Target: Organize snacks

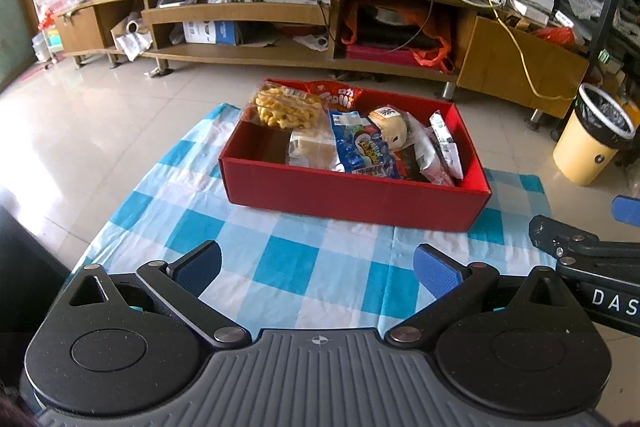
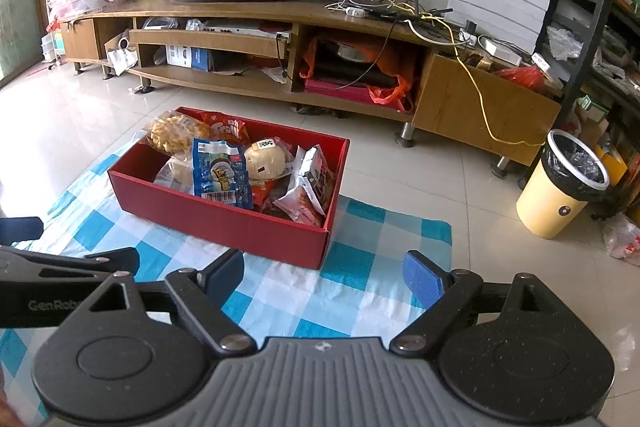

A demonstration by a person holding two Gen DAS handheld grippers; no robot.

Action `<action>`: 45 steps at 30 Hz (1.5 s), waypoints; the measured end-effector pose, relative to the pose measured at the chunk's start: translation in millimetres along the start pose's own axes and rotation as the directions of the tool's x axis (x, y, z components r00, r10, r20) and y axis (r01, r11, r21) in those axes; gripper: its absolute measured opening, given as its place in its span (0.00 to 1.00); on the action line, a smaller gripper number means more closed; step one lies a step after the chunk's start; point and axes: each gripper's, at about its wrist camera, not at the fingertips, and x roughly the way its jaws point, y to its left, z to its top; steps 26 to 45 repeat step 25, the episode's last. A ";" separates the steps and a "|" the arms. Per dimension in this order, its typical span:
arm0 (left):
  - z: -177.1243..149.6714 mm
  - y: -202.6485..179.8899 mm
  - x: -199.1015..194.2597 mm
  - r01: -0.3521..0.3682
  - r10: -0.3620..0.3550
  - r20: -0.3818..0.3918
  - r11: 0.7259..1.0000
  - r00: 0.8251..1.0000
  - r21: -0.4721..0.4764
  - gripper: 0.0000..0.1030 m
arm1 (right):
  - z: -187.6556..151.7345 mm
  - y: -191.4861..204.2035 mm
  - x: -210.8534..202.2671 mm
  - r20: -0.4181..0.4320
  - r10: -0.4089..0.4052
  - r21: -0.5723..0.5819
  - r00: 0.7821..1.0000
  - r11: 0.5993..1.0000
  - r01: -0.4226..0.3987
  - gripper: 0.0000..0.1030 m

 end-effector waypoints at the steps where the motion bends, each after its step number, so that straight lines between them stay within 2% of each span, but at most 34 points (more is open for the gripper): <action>1: 0.0 0.4 0.5 0.005 -0.005 -0.001 1.000 1.000 -0.002 1.00 | 0.0 -0.2 -0.1 0.001 0.000 0.001 1.000 1.000 0.000 0.84; 45: -1.2 -4.8 -2.4 -0.007 0.006 0.030 0.999 1.000 0.038 1.00 | -1.2 -3.9 0.6 -0.006 -0.002 0.001 1.000 1.000 0.002 0.85</action>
